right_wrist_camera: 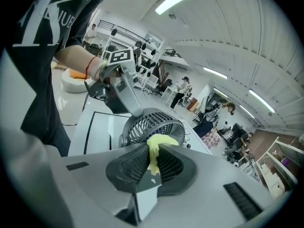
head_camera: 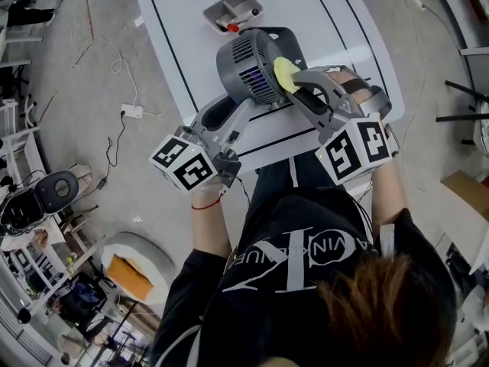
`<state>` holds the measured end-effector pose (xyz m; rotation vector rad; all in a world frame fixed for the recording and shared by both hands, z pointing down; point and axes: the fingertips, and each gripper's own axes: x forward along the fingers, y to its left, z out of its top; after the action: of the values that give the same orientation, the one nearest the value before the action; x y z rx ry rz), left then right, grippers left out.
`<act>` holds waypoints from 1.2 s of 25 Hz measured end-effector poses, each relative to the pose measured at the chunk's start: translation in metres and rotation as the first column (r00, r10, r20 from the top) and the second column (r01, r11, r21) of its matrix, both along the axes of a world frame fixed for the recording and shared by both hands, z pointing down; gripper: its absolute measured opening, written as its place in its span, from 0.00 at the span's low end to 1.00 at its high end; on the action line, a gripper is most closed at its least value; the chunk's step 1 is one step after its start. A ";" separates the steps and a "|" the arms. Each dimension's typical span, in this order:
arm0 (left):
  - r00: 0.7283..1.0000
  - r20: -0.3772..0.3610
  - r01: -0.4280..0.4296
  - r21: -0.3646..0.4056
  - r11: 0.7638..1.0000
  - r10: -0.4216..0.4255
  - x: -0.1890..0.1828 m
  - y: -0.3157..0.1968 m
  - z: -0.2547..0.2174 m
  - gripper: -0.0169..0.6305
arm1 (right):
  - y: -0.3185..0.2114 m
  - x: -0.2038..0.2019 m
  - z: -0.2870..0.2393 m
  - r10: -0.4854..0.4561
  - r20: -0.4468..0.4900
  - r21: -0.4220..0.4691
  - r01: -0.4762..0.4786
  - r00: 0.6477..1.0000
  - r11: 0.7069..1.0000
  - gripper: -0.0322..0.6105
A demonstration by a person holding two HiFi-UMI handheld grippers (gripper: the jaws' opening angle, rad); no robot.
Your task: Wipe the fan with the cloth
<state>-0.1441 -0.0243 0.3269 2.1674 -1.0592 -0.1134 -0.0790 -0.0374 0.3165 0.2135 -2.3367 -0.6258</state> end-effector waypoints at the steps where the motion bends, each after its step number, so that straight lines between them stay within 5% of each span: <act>1: 1.000 0.001 -0.002 -0.001 1.000 0.002 0.000 0.000 0.000 0.24 | -0.001 -0.002 -0.003 0.001 0.012 0.000 -0.001 1.000 1.000 0.11; 10: 1.000 0.018 -0.022 0.002 1.000 0.022 0.003 0.001 0.002 0.23 | -0.020 -0.016 -0.021 0.009 0.055 0.028 -0.010 0.998 1.000 0.11; 18: 1.000 0.000 -0.030 0.003 1.000 0.030 0.004 0.002 0.003 0.22 | -0.046 -0.021 -0.016 0.058 0.074 -0.033 -0.056 0.996 0.998 0.10; 30: 1.000 -0.013 -0.016 -0.013 1.000 0.016 0.000 0.003 0.007 0.23 | -0.044 -0.004 0.033 0.051 -0.085 -0.062 -0.057 0.995 0.996 0.10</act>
<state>-0.1439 -0.0213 0.3343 2.1603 -1.0321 -0.1130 -0.0833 -0.0817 0.3494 0.2161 -2.2597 -0.5221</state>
